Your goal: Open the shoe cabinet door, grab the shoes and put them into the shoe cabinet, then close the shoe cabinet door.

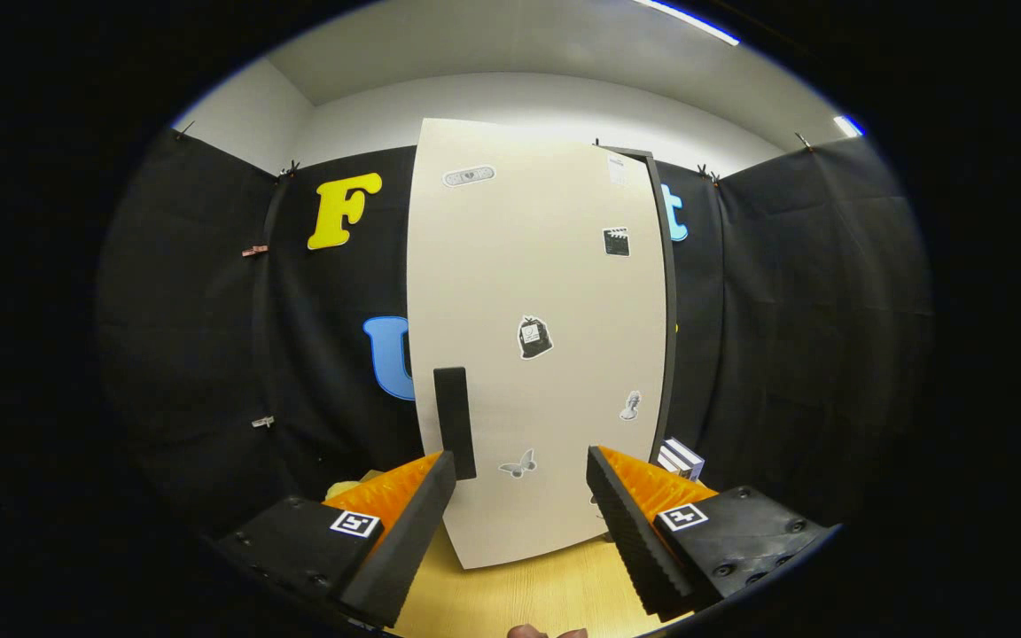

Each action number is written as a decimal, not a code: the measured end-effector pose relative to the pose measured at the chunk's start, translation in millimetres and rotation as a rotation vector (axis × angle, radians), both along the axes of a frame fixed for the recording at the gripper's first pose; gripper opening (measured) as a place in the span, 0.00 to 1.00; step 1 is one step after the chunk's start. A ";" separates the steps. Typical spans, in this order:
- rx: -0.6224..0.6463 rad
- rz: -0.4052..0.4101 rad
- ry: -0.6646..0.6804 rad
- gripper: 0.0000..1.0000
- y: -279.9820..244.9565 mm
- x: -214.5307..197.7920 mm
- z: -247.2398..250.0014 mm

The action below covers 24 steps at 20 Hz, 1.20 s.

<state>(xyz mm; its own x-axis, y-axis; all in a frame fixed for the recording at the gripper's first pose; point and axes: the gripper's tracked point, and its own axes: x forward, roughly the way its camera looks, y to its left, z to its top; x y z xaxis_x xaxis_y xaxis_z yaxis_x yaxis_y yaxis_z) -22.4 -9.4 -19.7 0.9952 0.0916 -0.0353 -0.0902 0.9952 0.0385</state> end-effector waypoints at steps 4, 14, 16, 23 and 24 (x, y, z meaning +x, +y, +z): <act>-0.006 -0.004 0.004 0.98 1.2 5.1 -2.1; -0.009 -0.007 0.013 0.98 5.2 13.6 -9.6; -0.006 -0.007 0.012 0.98 6.7 15.1 -9.5; -0.006 -0.009 0.017 0.98 4.8 17.6 -10.4; -0.002 -0.009 0.020 0.98 3.7 18.0 -12.4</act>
<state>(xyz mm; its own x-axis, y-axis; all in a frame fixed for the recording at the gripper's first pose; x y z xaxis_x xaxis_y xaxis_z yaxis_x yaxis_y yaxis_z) -4.4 -5.7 -32.1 0.9950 0.0828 -0.0554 -0.0808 0.9960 0.0378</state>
